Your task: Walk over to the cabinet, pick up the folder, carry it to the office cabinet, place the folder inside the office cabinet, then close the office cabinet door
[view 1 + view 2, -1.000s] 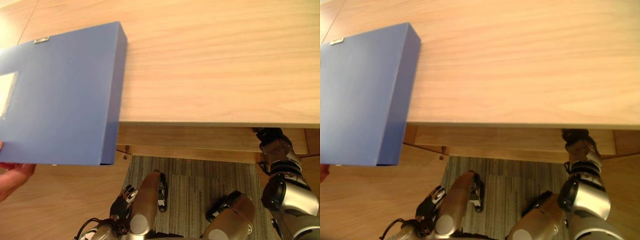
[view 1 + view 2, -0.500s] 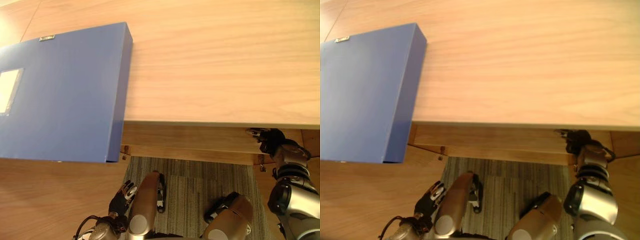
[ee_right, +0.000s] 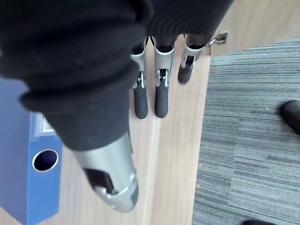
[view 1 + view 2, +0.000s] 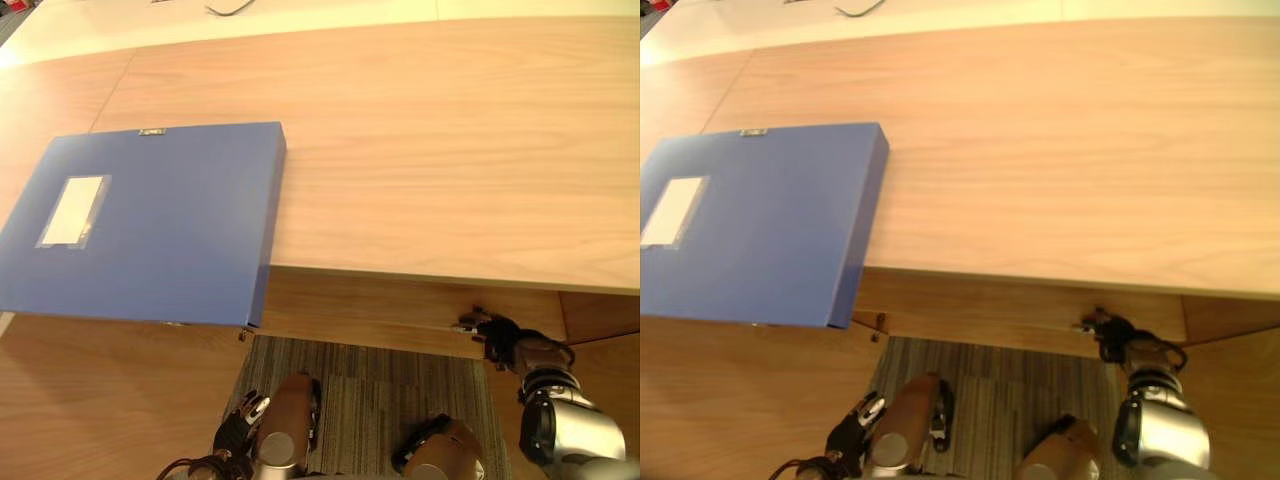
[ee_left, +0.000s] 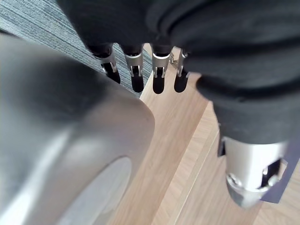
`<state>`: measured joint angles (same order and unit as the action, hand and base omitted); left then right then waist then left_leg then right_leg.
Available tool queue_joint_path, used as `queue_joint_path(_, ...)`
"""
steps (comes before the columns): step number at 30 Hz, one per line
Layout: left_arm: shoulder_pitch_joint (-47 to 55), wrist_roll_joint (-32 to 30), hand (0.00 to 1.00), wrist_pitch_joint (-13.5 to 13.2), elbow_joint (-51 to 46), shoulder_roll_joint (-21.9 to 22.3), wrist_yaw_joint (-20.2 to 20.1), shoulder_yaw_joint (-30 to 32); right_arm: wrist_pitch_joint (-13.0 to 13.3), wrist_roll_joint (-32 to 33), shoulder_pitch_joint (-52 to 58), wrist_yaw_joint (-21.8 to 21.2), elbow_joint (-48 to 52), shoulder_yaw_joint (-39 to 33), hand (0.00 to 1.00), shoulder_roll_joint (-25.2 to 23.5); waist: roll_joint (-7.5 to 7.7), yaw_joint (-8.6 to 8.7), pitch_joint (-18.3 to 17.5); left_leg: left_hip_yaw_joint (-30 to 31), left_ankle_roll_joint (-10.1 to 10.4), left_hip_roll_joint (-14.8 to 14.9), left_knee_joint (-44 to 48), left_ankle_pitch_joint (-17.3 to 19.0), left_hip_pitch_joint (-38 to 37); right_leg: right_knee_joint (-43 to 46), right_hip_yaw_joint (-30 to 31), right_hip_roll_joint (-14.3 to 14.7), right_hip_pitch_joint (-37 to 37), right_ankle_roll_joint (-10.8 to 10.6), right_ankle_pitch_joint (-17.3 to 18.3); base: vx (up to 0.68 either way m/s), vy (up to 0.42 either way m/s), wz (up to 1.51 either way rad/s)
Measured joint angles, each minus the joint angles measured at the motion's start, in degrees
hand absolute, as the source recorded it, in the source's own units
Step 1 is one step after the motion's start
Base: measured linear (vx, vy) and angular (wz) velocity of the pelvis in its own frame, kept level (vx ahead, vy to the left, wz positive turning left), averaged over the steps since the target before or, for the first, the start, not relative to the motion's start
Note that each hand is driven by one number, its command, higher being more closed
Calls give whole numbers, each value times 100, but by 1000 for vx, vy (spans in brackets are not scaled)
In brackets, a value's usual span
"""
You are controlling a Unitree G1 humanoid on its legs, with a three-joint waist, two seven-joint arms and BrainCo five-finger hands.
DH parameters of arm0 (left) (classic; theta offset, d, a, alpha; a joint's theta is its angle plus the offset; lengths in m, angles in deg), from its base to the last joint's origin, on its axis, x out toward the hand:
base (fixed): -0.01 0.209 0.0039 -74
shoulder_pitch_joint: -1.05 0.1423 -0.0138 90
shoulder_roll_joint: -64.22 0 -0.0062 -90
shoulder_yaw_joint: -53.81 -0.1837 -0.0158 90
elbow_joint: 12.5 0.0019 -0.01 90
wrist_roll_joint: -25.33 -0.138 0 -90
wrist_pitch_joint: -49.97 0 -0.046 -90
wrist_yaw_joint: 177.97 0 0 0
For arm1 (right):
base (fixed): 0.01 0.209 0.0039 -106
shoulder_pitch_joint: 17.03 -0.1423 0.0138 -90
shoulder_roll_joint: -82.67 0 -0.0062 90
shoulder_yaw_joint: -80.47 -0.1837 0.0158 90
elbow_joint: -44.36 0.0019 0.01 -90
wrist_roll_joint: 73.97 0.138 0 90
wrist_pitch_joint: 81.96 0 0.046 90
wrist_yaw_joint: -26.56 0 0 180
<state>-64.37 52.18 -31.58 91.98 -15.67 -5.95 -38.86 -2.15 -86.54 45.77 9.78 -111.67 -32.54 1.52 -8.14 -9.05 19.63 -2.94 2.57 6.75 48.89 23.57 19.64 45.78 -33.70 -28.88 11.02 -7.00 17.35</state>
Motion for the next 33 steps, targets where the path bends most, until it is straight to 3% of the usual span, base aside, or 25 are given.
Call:
queue_joint_path(5, 33, -35, 0, -2, 80, 25, -39, 218, -153, 3, 370, 21, -1, -67, 0, -308, 107, -24, -211, -26, 29, 7, -750, -429, -212, -736, -174, 269, -190, 77, -382, -15, -20, 0)
queue_joint_path(12, 44, -193, 0, -34, 348, 155, -41, 328, -162, 15, 603, 189, 3, -222, 0, -638, 233, -42, -556, -201, -26, 39, -1815, -1011, -529, -1971, -224, 735, -366, 143, -1084, -12, 11, -12)
queue_joint_path(15, 27, -237, 0, -47, 426, 187, -21, 394, -136, 9, 690, 350, 1, -146, 0, -974, 385, -22, -786, -305, -3, 56, -2529, -1385, -707, -2867, -223, 1080, -472, 181, -1562, -12, -30, -19)
queue_joint_path(17, -110, -223, 0, -105, 403, 245, 25, 461, -93, 13, 847, 557, -12, 178, 0, -1364, 571, 17, -970, -422, -7, 32, -3275, -1770, -950, -3859, -224, 1409, -679, 227, -2077, -8, -94, -19)
queue_joint_path(20, -342, -200, 0, -190, 195, 363, 89, 471, -32, 60, 1113, 700, -176, 304, 0, -1587, 730, 81, -1197, -437, 5, -29, -3705, -1993, -1092, -4433, -263, 1572, -839, 239, -2367, 4, -72, -2)
queue_joint_path(24, -662, 69, 0, -481, -153, 388, 357, 653, 125, 511, 1638, 1111, -225, 447, 0, -1814, 931, 270, -1432, -282, 8, -102, -4075, -2185, -1236, -4741, -465, 1704, -1037, 247, -2459, 39, -61, 17)
queue_joint_path(27, -753, 184, 0, -714, -550, 388, 670, 869, 142, 1022, 1961, 1392, -225, 436, 0, -2037, 1116, 276, -1611, -229, 30, -105, -4324, -2303, -1294, -4831, -544, 1762, -1058, 248, -2459, 51, -49, 15)
queue_joint_path(31, -865, 191, 0, -874, -1132, 427, 1109, 1158, 265, 1877, 2063, 1667, -427, 380, 0, -2379, 1255, 266, -1697, -133, 31, -108, -4427, -2355, -1295, -4858, -589, 1788, -1094, 248, -2458, 38, -15, 15)
queue_joint_path(33, -811, 127, 0, -891, -2002, 551, 1349, 1266, 306, 2095, 2099, 1755, -577, 223, 0, -2542, 1313, 223, -1693, 13, 36, -129, -4431, -2370, -1270, -4871, -701, 1789, -1160, 246, -2455, 33, 2, 36)
